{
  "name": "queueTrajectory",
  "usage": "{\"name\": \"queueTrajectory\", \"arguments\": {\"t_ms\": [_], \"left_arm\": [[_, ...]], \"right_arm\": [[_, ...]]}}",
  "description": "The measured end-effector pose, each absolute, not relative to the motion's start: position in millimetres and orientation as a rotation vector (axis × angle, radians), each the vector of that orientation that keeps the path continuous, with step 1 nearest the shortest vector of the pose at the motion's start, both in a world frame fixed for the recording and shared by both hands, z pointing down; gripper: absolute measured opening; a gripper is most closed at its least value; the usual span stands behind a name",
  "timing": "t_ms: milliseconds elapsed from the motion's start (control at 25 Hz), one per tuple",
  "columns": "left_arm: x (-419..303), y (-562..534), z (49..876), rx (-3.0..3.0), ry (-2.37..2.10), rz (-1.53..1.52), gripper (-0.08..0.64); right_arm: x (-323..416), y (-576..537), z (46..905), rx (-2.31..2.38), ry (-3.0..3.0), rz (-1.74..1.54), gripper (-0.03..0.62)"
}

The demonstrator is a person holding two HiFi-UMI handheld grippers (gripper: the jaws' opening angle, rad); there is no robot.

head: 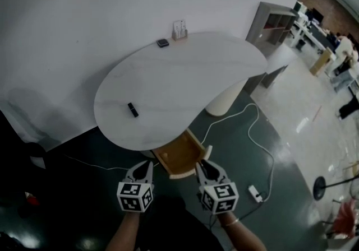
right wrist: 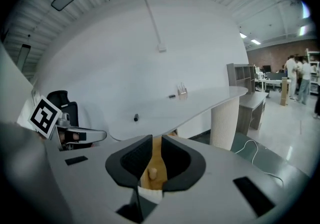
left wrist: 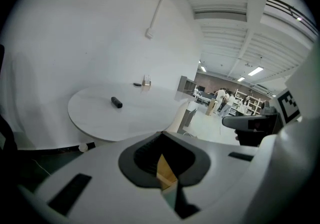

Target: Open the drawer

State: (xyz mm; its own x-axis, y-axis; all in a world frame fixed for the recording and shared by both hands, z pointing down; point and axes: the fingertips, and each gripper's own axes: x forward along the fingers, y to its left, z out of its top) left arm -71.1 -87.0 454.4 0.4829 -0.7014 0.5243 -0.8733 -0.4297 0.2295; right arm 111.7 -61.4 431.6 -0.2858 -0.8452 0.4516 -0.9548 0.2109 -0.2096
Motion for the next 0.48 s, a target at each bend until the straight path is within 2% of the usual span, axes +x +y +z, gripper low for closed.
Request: {"name": "queueTrajectory", "arguments": {"t_ms": [160,480], "left_arm": [[-77,-91,442,2.274,-1.331,0.460,0.003],[-85,-96,429,2.278,-1.358,0.409,0.003]], "right_arm": [[108,-64,408,1.734,-2.336,0.598,0.009],[100,-63,386,1.765,-2.412,0.544,0.005]]}}
